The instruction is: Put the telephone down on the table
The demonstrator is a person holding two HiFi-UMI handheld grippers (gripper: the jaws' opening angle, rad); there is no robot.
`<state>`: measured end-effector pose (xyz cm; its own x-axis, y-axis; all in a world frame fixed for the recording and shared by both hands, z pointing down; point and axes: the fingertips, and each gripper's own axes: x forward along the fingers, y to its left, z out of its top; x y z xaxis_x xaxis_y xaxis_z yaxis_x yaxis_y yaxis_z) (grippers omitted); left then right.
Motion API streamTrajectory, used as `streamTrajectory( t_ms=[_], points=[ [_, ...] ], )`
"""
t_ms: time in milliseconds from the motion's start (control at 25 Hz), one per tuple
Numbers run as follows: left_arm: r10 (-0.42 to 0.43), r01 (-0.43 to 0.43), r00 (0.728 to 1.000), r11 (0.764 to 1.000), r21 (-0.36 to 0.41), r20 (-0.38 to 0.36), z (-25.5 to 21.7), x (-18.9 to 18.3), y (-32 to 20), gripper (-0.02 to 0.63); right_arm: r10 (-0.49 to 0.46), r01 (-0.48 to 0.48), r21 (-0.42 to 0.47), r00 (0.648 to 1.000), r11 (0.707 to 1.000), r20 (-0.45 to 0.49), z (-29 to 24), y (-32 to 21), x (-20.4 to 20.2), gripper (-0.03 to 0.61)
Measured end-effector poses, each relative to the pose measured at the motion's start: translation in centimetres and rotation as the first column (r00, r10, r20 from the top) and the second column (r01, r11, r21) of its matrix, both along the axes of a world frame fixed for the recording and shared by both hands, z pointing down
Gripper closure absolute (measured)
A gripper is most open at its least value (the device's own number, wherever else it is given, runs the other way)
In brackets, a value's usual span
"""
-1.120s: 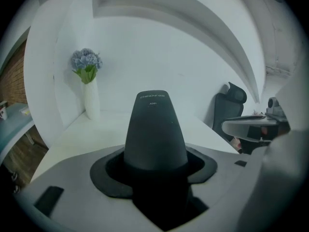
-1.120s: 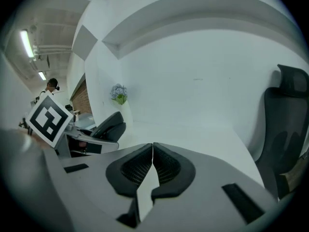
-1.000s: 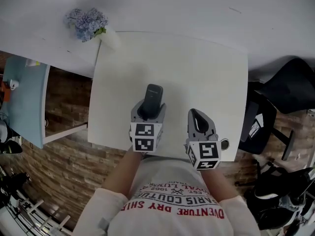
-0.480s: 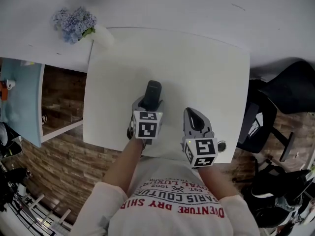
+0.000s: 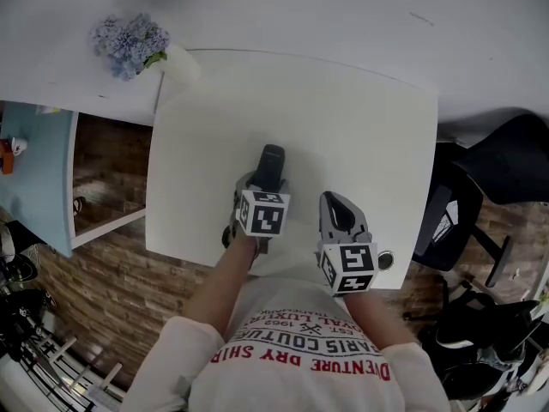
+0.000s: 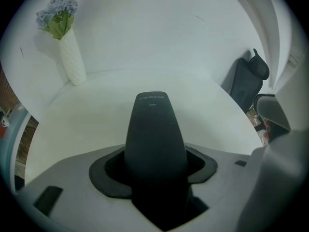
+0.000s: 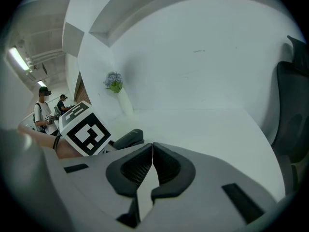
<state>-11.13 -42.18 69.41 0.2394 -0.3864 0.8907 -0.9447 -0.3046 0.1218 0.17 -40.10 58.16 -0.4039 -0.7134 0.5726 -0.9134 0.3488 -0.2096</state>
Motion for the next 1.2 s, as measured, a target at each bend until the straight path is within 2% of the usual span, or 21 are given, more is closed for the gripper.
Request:
streamTrajectory(
  t_ms=[160,240,480,640,760,800,840,880,920,1080,1200],
  points=[
    [0.019,-0.019,0.999,1.0,0.0,-0.03,-0.1,0.2,0.1,0.319,0.008,-0.008,0.001,1.0,1.0,0.0,0.0,-0.1,-0.1,0.552],
    [0.022,-0.021,0.998,1.0,0.004,-0.064,-0.3,0.5,0.2,0.277,0.01,-0.01,0.001,1.0,1.0,0.0,0.0,-0.1,-0.1,0.552],
    [-0.024,0.03,0.987,0.999,0.036,-0.156,-2.0,0.7,0.0,0.229,0.008,-0.008,0.026,1.0,1.0,-0.002,-1.0,0.1,-0.4,0.552],
    [-0.022,0.038,0.986,0.995,0.091,-0.168,-4.0,0.3,0.4,0.227,0.013,-0.013,0.04,1.0,0.999,0.003,-1.8,0.6,-0.5,0.552],
    [-0.045,0.073,0.987,0.979,0.188,-0.152,-6.5,-0.9,0.3,0.23,0.027,-0.027,0.062,1.0,0.998,0.003,-2.8,1.2,-0.5,0.552],
    [-0.062,0.094,0.989,0.966,0.24,-0.137,-7.5,-1.6,0.2,0.241,0.03,-0.03,0.07,1.0,0.997,0.004,-3.2,1.5,-0.6,0.552],
    [-0.088,0.12,0.989,0.948,0.295,-0.12,-8.6,-2.4,0.2,0.329,0.032,-0.032,0.077,0.999,0.996,0.004,-3.5,1.8,-0.8,0.552],
    [-0.114,0.145,0.988,0.927,0.345,-0.107,-9.7,-3.2,0.2,0.456,0.032,-0.033,0.085,0.999,0.996,0.003,-3.8,2.2,-1.0,0.552],
    [-0.13,0.161,0.986,0.91,0.383,-0.105,-10.7,-3.6,0.3,0.532,0.033,-0.033,0.094,0.999,0.995,0.0,-4.2,2.6,-1.2,0.552],
    [-0.099,0.159,0.983,0.877,0.453,-0.154,-13.6,-3.6,1.8,0.579,0.042,-0.041,0.135,0.999,0.99,-0.002,-5.8,4.3,-2.0,0.552],
    [-0.029,0.126,0.983,0.831,0.541,-0.183,-16.5,-3.1,3.4,0.589,0.043,-0.042,0.173,0.999,0.984,-0.005,-7.3,5.7,-2.6,0.552]
  ],
)
